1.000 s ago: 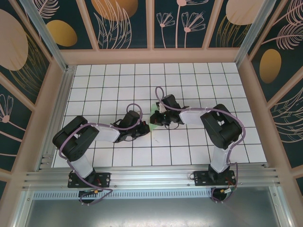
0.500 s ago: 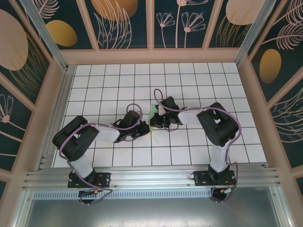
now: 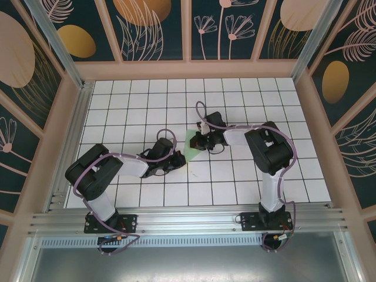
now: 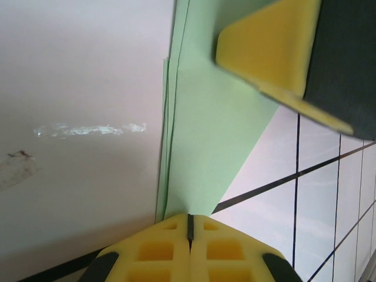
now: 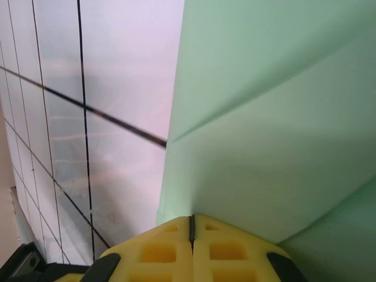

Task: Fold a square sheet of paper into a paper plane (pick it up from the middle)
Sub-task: Fourth fold the wing at the center of the table.

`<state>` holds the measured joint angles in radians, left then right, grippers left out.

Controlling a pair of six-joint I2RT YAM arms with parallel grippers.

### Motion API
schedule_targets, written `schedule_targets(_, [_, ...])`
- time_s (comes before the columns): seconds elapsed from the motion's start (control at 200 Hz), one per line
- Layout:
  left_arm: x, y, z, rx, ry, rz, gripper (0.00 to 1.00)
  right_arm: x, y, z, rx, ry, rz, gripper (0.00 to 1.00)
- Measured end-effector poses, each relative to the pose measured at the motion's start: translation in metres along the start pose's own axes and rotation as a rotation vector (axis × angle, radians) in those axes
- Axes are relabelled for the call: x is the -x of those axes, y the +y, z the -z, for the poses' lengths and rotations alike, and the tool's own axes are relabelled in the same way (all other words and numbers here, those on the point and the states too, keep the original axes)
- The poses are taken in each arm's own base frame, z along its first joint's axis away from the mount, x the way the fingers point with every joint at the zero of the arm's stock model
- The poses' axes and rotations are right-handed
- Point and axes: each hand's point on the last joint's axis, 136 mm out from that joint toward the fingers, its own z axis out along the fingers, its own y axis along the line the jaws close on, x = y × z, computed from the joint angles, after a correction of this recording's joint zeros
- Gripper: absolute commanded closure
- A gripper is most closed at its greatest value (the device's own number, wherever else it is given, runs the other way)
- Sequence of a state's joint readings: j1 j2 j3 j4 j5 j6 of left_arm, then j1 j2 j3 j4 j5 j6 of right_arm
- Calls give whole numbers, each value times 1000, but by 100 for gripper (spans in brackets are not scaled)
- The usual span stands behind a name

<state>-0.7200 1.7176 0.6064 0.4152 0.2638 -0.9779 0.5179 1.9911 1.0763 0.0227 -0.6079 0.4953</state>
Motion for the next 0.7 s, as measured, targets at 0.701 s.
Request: schedule_targets(0.701, [-1, 0, 2, -4, -4, -6, 100, 56, -13, 2, 26, -47, 31, 90])
